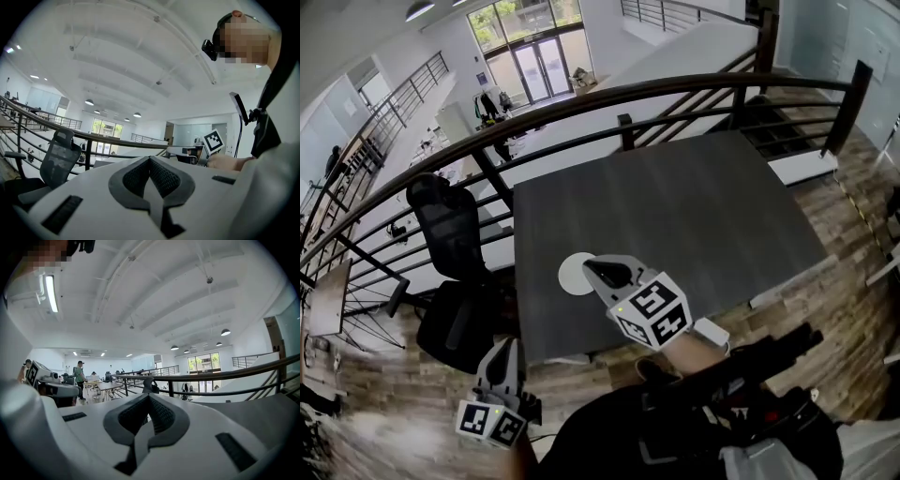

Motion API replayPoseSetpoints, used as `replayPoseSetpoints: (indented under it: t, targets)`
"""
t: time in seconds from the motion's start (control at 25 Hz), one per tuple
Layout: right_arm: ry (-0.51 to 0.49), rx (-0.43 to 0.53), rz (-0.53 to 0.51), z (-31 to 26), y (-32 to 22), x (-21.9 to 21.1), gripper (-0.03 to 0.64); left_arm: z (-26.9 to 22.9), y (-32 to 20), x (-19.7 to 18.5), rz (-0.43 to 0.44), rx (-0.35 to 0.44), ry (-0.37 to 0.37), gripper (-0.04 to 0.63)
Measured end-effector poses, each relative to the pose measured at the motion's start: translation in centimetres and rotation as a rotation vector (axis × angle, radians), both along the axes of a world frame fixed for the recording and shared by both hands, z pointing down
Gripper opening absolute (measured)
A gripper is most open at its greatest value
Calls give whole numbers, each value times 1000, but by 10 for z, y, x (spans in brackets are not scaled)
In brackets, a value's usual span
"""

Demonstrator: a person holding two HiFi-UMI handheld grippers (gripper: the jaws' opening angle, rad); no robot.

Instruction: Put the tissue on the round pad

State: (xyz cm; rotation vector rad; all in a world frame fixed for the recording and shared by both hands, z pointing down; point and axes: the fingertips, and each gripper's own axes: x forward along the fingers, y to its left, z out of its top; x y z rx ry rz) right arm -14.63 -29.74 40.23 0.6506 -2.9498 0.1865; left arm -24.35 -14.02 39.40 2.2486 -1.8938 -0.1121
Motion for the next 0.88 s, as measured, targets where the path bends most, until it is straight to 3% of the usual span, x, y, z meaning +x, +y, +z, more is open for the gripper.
replayPoseSetpoints:
  t: [0.36, 0.88]
  targets:
    - [-15, 9, 12, -9, 1, 3, 2, -15, -6, 9, 44, 55, 50, 5]
    - [2, -2, 33, 2, -4, 8, 2, -11, -8, 12, 69, 54, 61, 5]
